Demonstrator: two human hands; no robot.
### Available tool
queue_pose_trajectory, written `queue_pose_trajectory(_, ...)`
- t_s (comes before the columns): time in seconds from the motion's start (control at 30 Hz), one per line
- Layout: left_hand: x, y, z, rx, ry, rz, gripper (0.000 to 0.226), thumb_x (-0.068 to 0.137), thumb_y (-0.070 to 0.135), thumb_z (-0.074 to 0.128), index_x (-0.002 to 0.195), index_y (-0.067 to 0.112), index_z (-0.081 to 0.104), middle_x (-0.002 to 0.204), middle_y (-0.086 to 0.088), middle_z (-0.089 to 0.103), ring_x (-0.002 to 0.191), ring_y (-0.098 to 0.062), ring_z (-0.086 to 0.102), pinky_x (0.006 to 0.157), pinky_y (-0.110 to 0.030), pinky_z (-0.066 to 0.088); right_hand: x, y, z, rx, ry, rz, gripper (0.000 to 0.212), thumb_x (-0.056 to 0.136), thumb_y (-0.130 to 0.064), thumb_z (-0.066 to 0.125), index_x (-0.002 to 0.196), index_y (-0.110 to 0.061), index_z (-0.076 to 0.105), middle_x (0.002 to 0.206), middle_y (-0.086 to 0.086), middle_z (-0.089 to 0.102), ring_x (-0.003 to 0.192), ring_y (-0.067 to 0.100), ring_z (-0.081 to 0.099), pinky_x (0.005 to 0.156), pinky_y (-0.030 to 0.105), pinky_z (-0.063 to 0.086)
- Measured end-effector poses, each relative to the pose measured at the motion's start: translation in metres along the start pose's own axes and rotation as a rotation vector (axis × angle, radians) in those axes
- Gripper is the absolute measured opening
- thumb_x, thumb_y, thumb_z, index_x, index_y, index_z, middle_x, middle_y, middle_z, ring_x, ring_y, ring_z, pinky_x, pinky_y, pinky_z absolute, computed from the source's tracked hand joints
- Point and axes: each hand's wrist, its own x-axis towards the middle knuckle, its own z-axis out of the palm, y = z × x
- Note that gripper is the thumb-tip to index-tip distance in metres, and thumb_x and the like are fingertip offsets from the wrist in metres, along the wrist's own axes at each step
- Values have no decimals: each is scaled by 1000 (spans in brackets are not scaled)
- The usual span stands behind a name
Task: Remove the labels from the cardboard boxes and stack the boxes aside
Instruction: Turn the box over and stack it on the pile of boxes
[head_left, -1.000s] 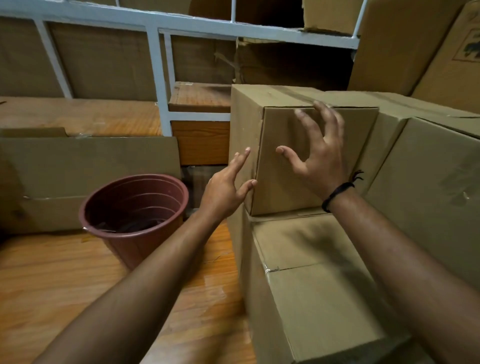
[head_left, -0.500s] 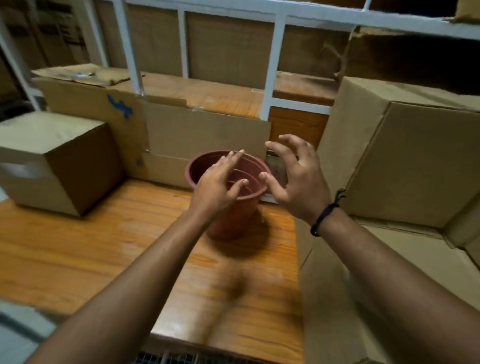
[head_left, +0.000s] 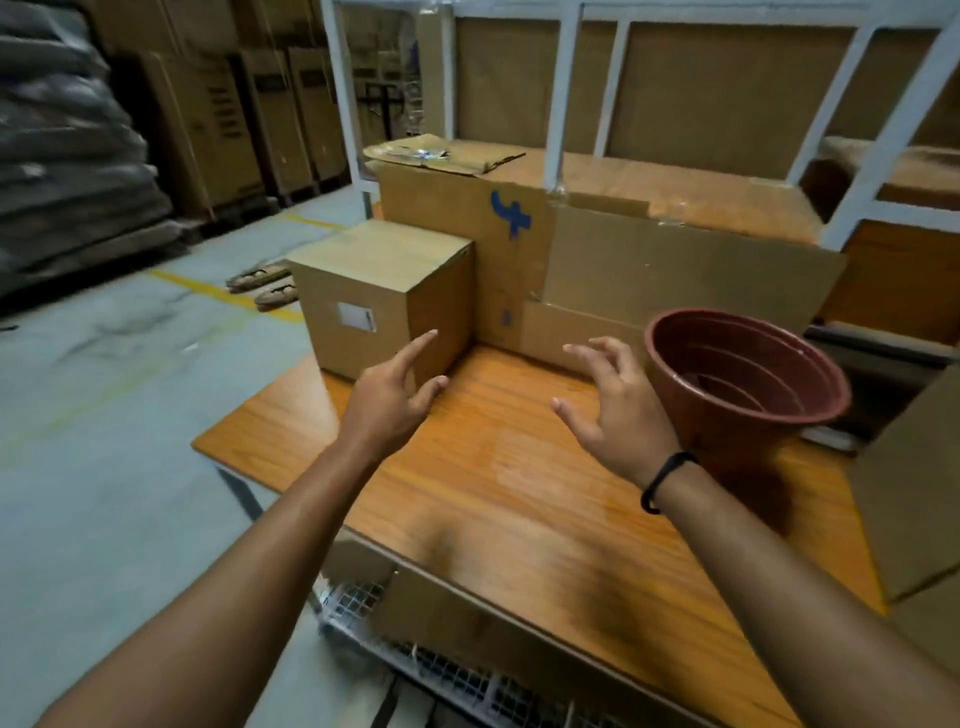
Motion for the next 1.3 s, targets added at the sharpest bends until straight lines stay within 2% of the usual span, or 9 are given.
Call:
queue_pose_trajectory(0.23,-2,-77,-25,-27,25,-137,60,91,39,65,146,37,40,144,-3,52,129,-25,50,98,-36,45,34,-47,77,24,-203,85,61,89,-48,61,142,-33,36,148,-2,25,113,23,54,90,41,52)
queue_pose_trajectory(0.5,54,-136,-31,-4,55,-168,57,92,37,64,145,36,42,151,0,43,141,-20,37,111,-39,36,128,-57,149,36,-320,92,70,88,-55,58,146,-45,20,148,-5,29,104,16,57,78,37,55)
queue_pose_trajectory(0.57,70,-148,-29,-5,51,-193,57,92,37,64,145,36,42,152,0,42,142,-20,36,113,-40,36,157,-57,169,71,-322,139,73,87,-59,57,146,-49,16,150,-2,29,111,19,56,79,34,53)
queue_pose_trajectory(0.7,99,-164,-22,44,-9,-211,57,92,37,63,145,37,42,156,-2,35,143,-22,33,114,-41,34,214,-72,211,111,-330,311,86,79,-70,58,145,-56,5,158,12,22,133,36,42,101,47,44)
queue_pose_trajectory(0.8,118,-174,-17,111,-76,-218,59,92,40,63,146,40,39,159,-2,29,144,-23,30,115,-42,32,245,-89,232,109,-342,399,97,76,-69,64,148,-52,2,160,19,12,136,43,36,105,49,37)
queue_pose_trajectory(0.9,135,-190,-13,174,-128,-234,63,91,44,62,147,42,34,161,-2,22,146,-25,26,116,-46,30,261,-94,252,107,-298,439,93,78,-63,67,150,-48,10,156,22,22,131,42,43,102,46,40)
queue_pose_trajectory(1.07,164,-213,-17,264,-174,-279,76,91,43,63,149,51,16,163,-10,10,146,-33,21,115,-50,28,258,-90,266,126,-151,403,72,85,-54,65,146,-41,28,129,17,51,113,37,56,87,39,49)
queue_pose_trajectory(1.2,197,-233,-27,345,-172,-297,90,88,37,68,149,53,4,163,-12,1,148,-32,12,116,-57,19,252,-80,264,210,-122,386,75,82,-52,70,146,-36,34,129,14,57,121,34,53,96,40,46)
queue_pose_trajectory(1.3,224,-248,-38,316,-186,-328,93,85,31,73,150,50,10,163,-12,0,148,-34,12,115,-58,19,241,-77,260,254,-130,403,77,80,-52,72,146,-38,35,137,10,53,129,30,47,105,38,41)
